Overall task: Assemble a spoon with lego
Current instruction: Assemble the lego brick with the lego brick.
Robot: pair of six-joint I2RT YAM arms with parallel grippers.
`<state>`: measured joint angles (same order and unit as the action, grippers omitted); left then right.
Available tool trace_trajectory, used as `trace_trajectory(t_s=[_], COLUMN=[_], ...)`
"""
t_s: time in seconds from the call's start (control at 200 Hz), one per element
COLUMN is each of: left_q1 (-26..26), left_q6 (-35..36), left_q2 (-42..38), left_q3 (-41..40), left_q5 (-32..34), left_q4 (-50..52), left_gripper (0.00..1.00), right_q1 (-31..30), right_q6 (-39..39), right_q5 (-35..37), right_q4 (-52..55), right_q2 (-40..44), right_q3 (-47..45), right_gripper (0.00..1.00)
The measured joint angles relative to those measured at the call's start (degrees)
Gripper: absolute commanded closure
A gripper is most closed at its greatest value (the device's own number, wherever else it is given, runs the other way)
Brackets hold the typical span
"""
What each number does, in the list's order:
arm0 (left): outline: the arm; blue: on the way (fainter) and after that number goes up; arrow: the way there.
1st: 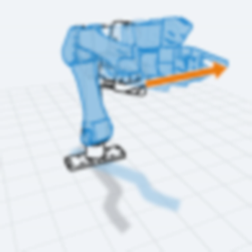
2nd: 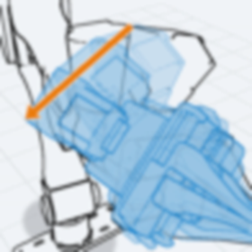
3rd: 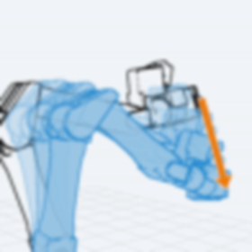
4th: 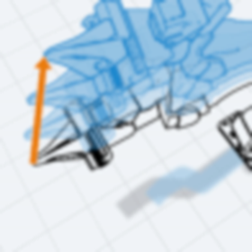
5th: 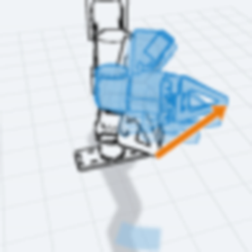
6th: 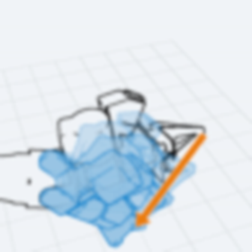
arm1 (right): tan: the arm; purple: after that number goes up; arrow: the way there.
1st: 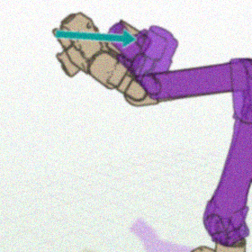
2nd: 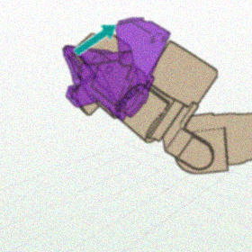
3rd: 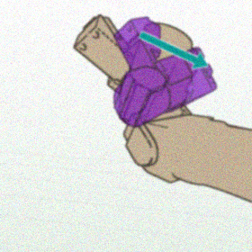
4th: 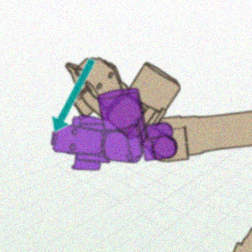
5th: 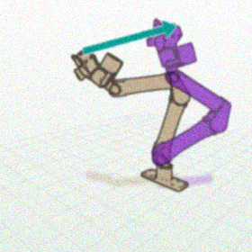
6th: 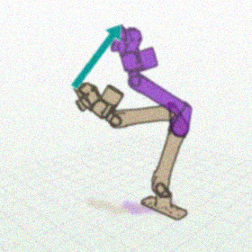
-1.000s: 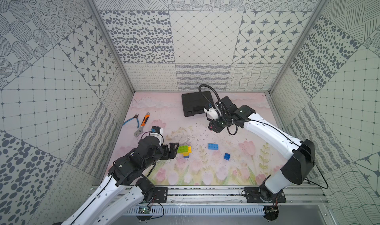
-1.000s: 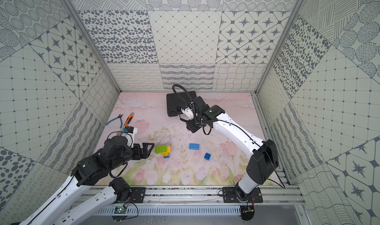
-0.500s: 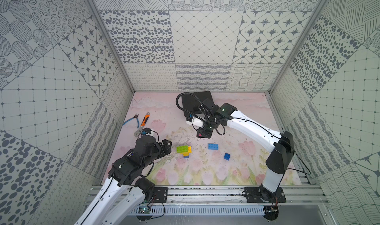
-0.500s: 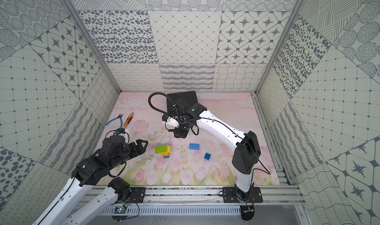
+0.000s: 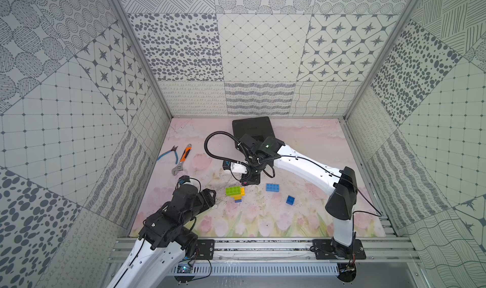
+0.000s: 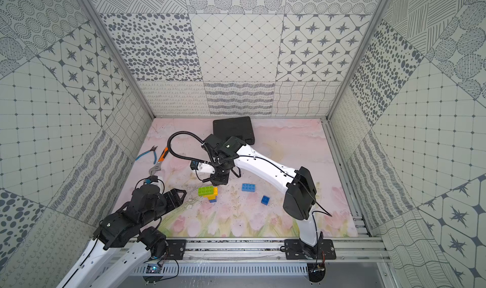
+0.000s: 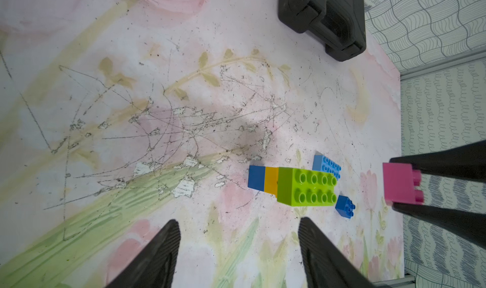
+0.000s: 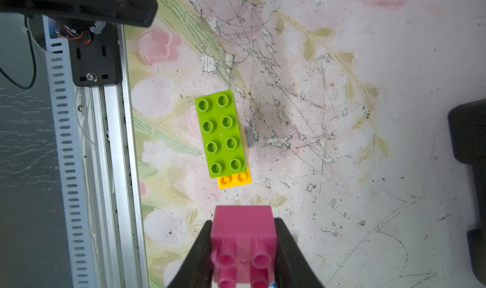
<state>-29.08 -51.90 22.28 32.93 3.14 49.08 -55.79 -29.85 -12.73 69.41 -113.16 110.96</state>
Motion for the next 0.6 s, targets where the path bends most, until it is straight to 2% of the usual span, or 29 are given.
trace_trajectory(t_s=[0.24,0.6], left_q1=[0.00,0.00], left_q6=[-1.22,-0.74], left_q2=[-2.89,-7.50], left_q3=[-2.84,-3.21], left_q5=[-0.83,-0.98], left_q4=[-0.04,-0.04], left_gripper=[0.28,0.15], right_q1=[-1.01,-2.25], right_q6=[-1.75,-3.65], right_q5=[1.97,4.02], right_q4=[1.95,2.69], right_q2=[-2.73,-2.73], right_q3=[1.64,0.98], right_gripper=[0.90,0.90])
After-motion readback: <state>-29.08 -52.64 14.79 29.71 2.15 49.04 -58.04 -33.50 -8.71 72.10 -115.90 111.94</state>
